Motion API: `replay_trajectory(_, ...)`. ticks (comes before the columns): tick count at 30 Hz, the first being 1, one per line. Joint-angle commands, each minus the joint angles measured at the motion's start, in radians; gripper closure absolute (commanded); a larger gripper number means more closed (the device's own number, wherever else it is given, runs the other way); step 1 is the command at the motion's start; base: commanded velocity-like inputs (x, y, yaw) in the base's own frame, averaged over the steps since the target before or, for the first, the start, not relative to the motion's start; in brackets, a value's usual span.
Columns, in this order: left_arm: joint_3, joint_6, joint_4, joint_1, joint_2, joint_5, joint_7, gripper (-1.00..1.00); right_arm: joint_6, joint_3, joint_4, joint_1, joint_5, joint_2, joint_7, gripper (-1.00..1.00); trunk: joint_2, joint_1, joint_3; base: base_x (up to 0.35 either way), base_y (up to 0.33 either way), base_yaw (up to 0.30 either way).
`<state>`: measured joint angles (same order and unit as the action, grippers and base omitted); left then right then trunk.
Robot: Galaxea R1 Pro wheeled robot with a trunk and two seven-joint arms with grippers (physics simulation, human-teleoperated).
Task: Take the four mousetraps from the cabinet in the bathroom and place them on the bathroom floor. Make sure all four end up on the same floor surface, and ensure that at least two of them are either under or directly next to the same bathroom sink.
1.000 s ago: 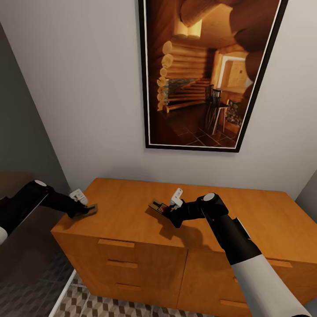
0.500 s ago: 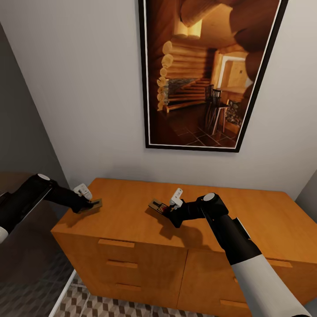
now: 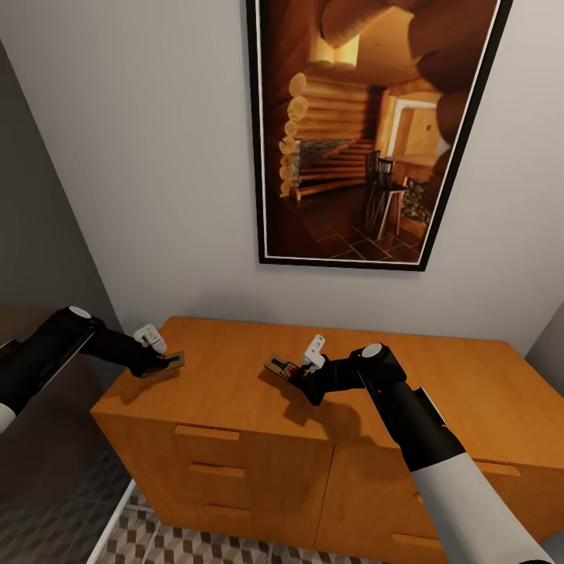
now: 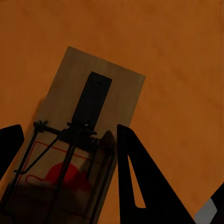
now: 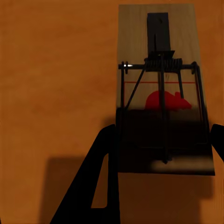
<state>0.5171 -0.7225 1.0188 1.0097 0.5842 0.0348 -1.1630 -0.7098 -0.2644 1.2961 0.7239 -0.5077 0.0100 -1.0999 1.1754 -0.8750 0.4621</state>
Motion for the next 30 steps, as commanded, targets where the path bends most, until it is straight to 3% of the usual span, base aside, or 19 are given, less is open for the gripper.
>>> replay_trajectory(1,0.001,-0.008,0.001,0.001,0.000,0.004,-0.006,1.00,-0.008,0.001,0.001,0.001,-0.006,0.001,-0.009,1.00,0.001,0.000,0.001,0.000,0.000,0.000)
replay_trajectory(7,0.001,-0.013,0.001,0.001,-0.003,0.004,-0.006,1.00,-0.008,0.001,0.000,0.001,-0.006,0.001,-0.009,1.00,0.001,0.000,0.001,-0.084,0.000,0.000)
replay_trajectory(18,0.001,-0.052,0.035,0.001,-0.010,0.001,-0.006,1.00,-0.008,0.001,-0.001,0.000,-0.005,0.000,-0.008,1.00,0.001,0.000,0.001,-0.314,0.000,0.000)
replay_trajectory(21,0.002,-0.062,0.038,0.001,-0.023,0.000,-0.005,1.00,-0.008,0.001,-0.001,0.000,-0.005,0.001,-0.008,1.00,0.001,0.000,0.001,-0.335,0.000,0.000)
replay_trajectory(24,0.002,-0.066,0.031,0.001,-0.058,-0.005,-0.003,1.00,-0.008,0.001,-0.001,0.000,-0.005,0.001,-0.008,1.00,0.001,0.000,0.001,-0.336,0.000,0.000)
replay_trajectory(30,0.001,-0.067,0.016,-0.002,-0.154,-0.067,0.002,1.00,-0.009,0.001,-0.003,0.000,-0.005,0.004,-0.005,1.00,0.001,0.000,0.001,-0.336,0.000,0.000)
